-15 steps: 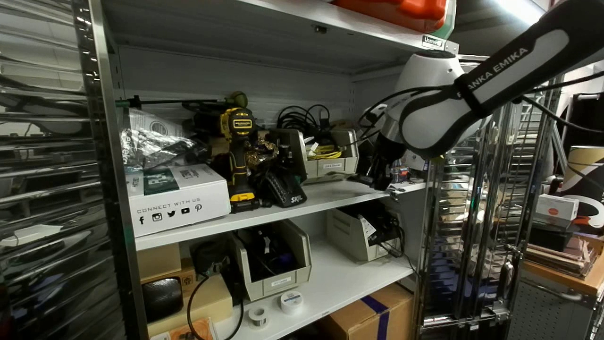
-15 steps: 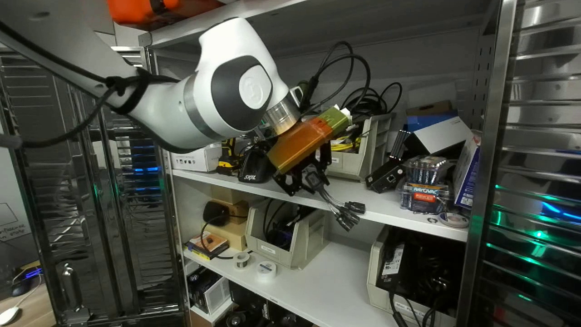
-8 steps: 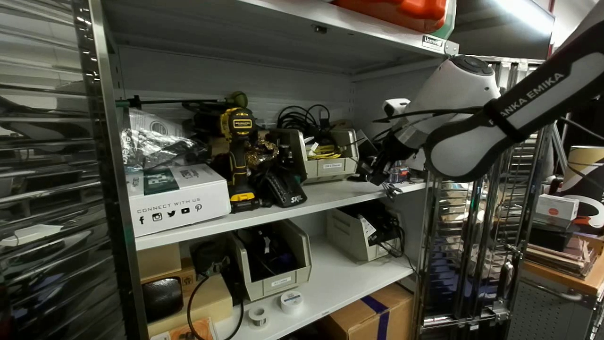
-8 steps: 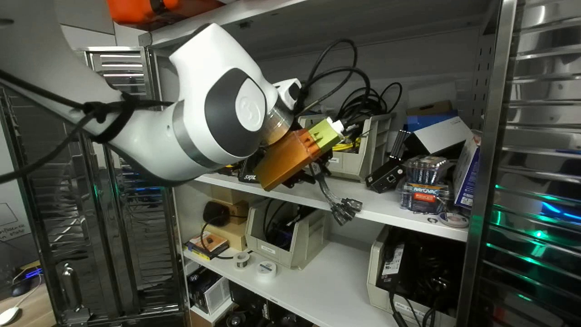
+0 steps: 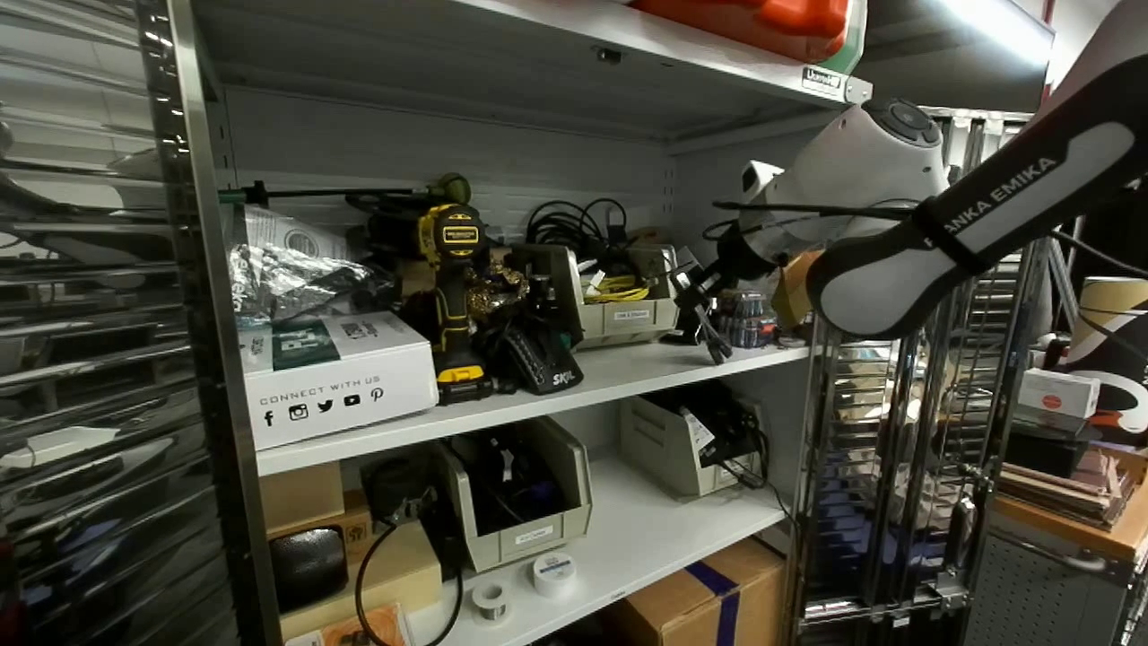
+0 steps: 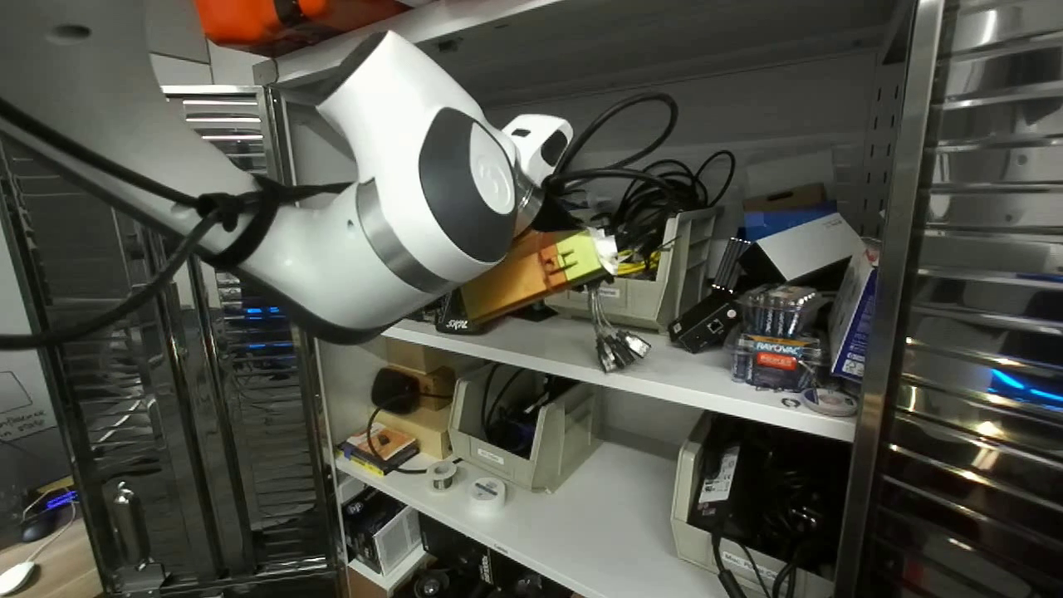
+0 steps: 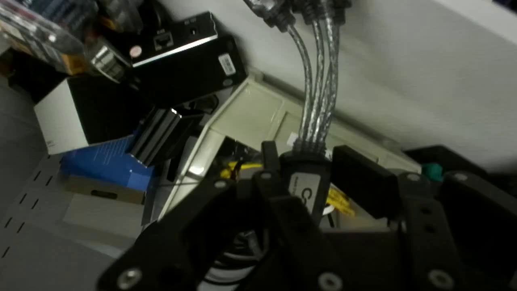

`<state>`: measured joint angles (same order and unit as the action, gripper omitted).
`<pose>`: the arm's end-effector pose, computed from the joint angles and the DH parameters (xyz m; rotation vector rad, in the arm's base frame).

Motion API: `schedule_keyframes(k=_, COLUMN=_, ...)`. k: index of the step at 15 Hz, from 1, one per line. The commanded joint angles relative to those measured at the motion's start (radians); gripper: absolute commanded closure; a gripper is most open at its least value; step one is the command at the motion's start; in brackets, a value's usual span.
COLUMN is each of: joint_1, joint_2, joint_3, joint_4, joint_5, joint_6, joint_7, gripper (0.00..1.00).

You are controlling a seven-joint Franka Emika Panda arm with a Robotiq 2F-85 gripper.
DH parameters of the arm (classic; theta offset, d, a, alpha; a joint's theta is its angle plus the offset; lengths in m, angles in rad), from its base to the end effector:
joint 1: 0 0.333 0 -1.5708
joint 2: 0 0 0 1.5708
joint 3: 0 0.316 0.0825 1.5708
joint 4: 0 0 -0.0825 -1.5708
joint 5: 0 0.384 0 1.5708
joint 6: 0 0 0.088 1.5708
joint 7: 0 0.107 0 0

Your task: Pick up the black cable and put it in the tool box

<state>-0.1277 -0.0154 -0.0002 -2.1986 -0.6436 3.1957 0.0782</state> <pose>0.5684 -0.0164 0.4996 2.4557 0.5679 1.3116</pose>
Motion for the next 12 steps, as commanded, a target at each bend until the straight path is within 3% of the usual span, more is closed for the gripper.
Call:
schedule_keyframes(k=1, joint_1=-0.003, joint_2=0.041, joint_3=0.020, joint_4=0.118, joint_5=-0.066, joint_6=0.055, joint_7=0.213, gripper=0.81)
schedule_keyframes(k=7, joint_1=0.042, joint_2=0.155, joint_3=-0.045, joint_4=0.352, joint_5=-0.151, joint_6=0.141, joint_7=0.466, gripper=0.81)
schedule_keyframes(k=10, joint_1=0.147, joint_2=0.256, joint_3=-0.156, joint_4=0.468, joint_5=-0.085, joint_6=0.236, joint_7=0.476, gripper=0.81)
schedule_keyframes(k=12, joint_1=0.252, joint_2=0.334, joint_3=-0.258, joint_4=0.511, joint_5=0.046, joint_6=0.335, joint_7=0.413, gripper=0.82)
